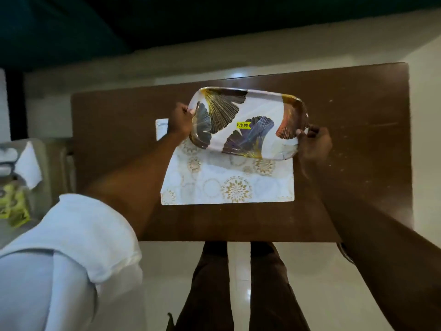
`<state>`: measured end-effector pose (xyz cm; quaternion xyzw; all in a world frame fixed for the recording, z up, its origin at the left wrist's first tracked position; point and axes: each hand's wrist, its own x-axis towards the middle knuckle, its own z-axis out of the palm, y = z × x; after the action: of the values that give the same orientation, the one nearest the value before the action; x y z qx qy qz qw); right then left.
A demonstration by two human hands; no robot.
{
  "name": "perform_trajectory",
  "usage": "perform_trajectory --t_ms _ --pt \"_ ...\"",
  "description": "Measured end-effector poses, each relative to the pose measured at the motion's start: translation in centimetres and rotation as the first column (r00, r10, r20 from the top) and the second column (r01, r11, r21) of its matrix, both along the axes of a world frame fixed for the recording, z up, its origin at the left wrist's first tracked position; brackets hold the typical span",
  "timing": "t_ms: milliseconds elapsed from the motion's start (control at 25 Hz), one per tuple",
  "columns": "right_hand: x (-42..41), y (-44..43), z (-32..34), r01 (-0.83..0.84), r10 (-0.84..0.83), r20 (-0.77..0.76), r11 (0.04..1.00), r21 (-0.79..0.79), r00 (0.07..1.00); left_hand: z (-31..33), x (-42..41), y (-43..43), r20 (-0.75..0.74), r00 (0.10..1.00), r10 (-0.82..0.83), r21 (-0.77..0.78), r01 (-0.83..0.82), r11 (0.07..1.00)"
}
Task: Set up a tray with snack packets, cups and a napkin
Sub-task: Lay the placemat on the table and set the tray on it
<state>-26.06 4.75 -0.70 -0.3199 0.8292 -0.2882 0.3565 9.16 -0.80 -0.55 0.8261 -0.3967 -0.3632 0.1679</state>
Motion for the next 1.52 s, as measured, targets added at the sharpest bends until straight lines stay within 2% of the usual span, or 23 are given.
perform_trajectory --t_ms 120,280,520,840,1520 --pt "3.6 2.1 -0.9 -0.072 0.072 -0.003 0.996 0.047 0.997 -0.9 3.6 5.3 -0.054 0.988 0.143 0.016 -0.143 0.990" --pt "6.0 5.1 -1.8 -0.137 0.134 0.032 0.988 0.077 0.990 -1.8 6.1 10.5 -0.071 0.977 0.200 0.084 -0.194 0.977" --pt "5.9 7.0 -2.5 -0.168 0.174 -0.040 0.978 0.121 0.984 -2.3 6.3 13.2 -0.095 0.979 0.178 0.098 -0.169 0.981" --pt "5.9 6.6 -2.6 -0.182 0.196 -0.095 0.974 0.139 0.976 -3.1 5.9 14.0 -0.046 0.989 0.139 0.093 -0.135 0.986" --pt "6.2 6.6 -2.8 -0.167 0.176 -0.059 0.977 0.132 0.983 -2.6 6.1 14.2 -0.015 0.995 0.095 0.065 -0.094 0.993"
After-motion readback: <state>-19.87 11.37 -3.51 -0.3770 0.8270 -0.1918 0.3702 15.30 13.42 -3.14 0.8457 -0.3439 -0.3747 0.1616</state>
